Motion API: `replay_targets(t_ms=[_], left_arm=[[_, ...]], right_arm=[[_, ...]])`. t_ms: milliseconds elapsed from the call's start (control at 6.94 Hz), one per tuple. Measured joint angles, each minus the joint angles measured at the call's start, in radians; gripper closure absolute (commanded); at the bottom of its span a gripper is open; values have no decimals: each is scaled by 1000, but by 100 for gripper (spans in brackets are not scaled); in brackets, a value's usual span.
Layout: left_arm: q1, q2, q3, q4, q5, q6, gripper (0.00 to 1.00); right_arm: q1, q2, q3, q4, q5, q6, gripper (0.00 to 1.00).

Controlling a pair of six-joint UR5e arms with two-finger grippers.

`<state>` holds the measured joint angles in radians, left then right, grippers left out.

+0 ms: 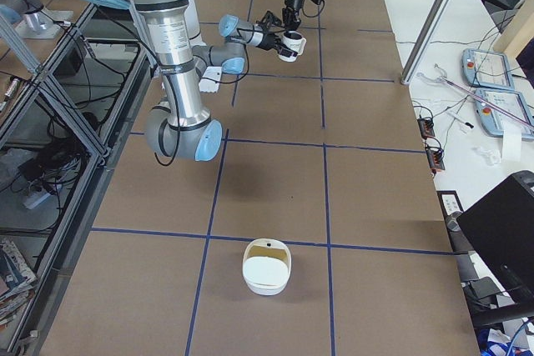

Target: Left arm hands cup to right arm to dump lemon

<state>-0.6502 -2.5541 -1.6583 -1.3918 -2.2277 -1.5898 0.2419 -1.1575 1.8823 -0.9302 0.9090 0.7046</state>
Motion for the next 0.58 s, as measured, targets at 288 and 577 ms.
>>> replay_targets(t_ms=[288, 577], left_arm=[[-19, 8, -60, 1, 2, 1, 0], [-44, 16, -99, 3, 4, 1, 0]], right_arm=[[0, -13, 4, 2, -2, 3, 70], [2, -103, 52, 12, -10, 6, 72]])
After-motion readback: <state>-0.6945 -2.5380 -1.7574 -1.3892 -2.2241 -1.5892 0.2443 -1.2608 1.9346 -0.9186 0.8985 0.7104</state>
